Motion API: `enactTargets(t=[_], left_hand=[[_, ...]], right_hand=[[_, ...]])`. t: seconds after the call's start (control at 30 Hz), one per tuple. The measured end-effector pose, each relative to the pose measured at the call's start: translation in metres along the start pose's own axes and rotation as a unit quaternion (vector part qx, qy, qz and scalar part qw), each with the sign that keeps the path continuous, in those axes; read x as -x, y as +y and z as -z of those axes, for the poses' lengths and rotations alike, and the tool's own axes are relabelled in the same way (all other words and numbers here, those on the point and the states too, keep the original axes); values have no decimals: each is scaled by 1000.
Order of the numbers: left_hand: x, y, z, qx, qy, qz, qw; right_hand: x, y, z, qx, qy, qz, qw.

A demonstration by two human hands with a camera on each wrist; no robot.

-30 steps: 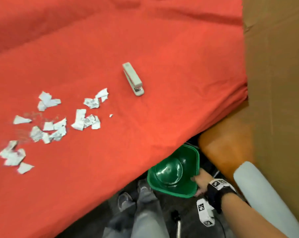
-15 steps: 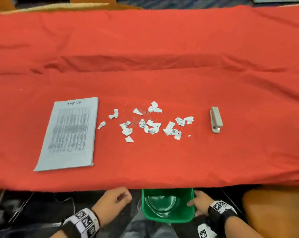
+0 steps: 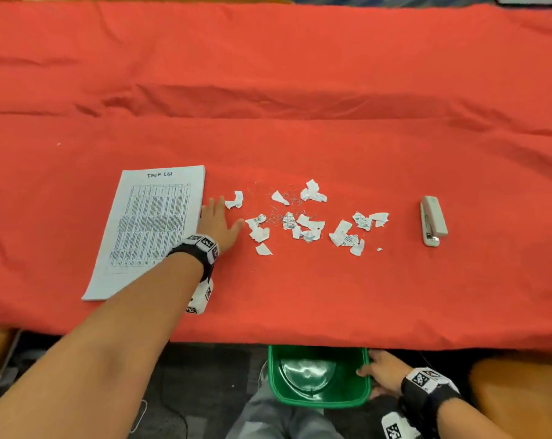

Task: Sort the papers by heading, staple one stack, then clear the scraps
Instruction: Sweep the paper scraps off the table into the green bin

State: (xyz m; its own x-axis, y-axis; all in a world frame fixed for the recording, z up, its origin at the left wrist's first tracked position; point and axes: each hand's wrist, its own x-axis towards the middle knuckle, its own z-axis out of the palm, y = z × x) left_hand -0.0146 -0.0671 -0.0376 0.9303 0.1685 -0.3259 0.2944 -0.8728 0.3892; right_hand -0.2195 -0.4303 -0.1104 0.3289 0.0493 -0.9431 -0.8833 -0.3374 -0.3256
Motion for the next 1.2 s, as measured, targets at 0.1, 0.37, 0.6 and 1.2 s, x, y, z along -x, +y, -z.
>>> enactTargets(t=[0.1,0.37,0.6,1.2], left_hand=[[-5,4,-13,-48,-45,5,998],[123,39,-54,-73,-213,-208,952],[64,46,-15,13,-98,-175,980],[97,47,-46,-31,-258,-269,927]], right_hand=[[-2,0,0,-1,-1,0,1000],[-2,-6,2,-63,-4,-4,998],[4,-8,7,-54,-3,-2,999],[-1,0,14,-49,3,-1,999]])
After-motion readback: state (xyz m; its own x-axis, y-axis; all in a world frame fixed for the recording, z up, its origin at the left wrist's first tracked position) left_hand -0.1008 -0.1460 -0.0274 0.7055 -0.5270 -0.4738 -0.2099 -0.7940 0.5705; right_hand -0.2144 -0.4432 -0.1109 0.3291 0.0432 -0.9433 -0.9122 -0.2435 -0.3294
